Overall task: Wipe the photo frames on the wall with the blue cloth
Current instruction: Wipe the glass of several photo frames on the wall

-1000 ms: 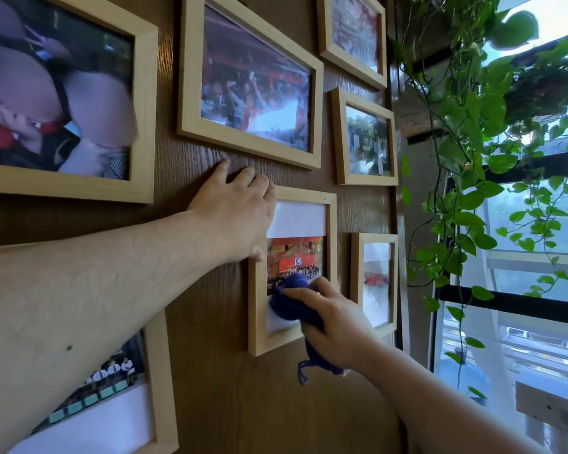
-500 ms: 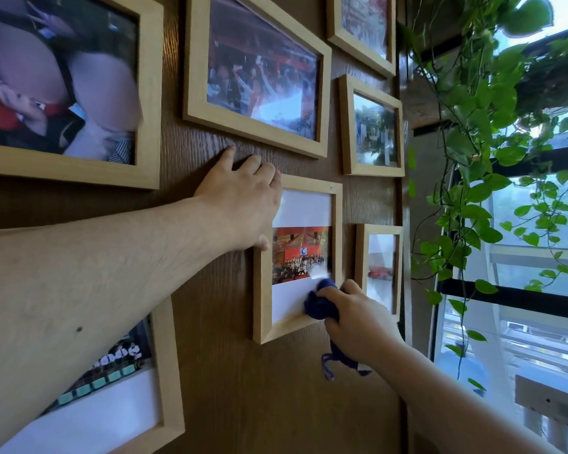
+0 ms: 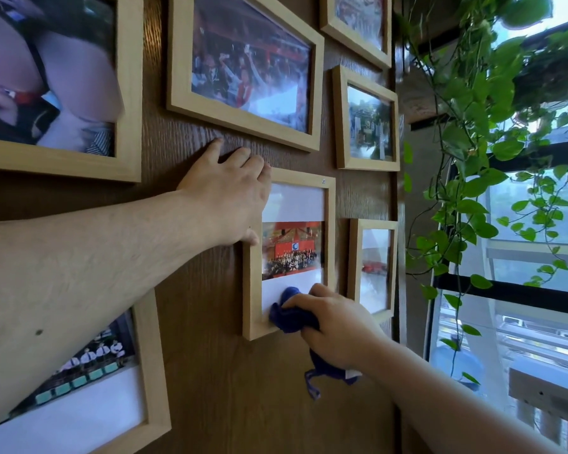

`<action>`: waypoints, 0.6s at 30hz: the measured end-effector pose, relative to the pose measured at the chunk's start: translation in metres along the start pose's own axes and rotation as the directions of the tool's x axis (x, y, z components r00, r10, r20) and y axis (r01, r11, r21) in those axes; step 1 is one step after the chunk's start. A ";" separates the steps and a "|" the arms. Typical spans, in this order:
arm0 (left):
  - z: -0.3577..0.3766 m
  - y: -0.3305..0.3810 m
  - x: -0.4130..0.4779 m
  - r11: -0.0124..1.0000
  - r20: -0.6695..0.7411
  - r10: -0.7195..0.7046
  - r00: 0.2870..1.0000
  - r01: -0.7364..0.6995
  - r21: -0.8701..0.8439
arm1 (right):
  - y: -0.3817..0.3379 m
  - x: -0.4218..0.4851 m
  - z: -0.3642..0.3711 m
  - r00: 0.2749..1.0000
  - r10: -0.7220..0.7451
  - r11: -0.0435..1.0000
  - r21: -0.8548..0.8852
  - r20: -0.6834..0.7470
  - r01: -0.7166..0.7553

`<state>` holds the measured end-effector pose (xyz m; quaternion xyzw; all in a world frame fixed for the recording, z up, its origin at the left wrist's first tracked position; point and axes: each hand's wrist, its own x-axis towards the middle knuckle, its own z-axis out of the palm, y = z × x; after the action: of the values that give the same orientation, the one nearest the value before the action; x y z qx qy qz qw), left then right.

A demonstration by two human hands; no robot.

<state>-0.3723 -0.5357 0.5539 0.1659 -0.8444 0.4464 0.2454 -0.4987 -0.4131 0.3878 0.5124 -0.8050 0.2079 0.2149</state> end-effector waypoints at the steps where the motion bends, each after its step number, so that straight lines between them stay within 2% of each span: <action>1: 0.000 0.000 -0.001 1.000 0.001 -0.001 1.000 0.001 0.002 | 0.005 0.001 -0.002 1.000 0.001 0.999 -0.032 0.005 0.000; 6: -0.004 0.005 -0.005 1.000 -0.004 -0.024 1.000 0.024 0.015 | 0.037 0.001 -0.007 0.996 -0.088 0.972 -0.217 0.009 0.088; 10: -0.003 0.015 -0.013 1.000 -0.040 0.005 0.999 -0.006 -0.023 | 0.059 0.006 -0.012 0.981 -0.178 0.949 -0.277 -0.075 0.151; 15: 0.000 0.044 -0.021 0.991 -0.217 0.122 0.969 -0.130 -0.025 | 0.073 0.017 -0.021 0.943 -0.248 0.937 -0.304 -0.223 0.175; 18: 0.005 0.075 -0.019 0.970 -0.304 0.198 0.932 -0.231 -0.078 | 0.087 0.020 -0.028 0.941 -0.240 0.937 -0.309 -0.239 0.160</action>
<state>-0.3956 -0.4978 0.4899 -0.0097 -0.8354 0.4420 0.3267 -0.5824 -0.3786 0.4120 0.5224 -0.7322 0.1352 0.4156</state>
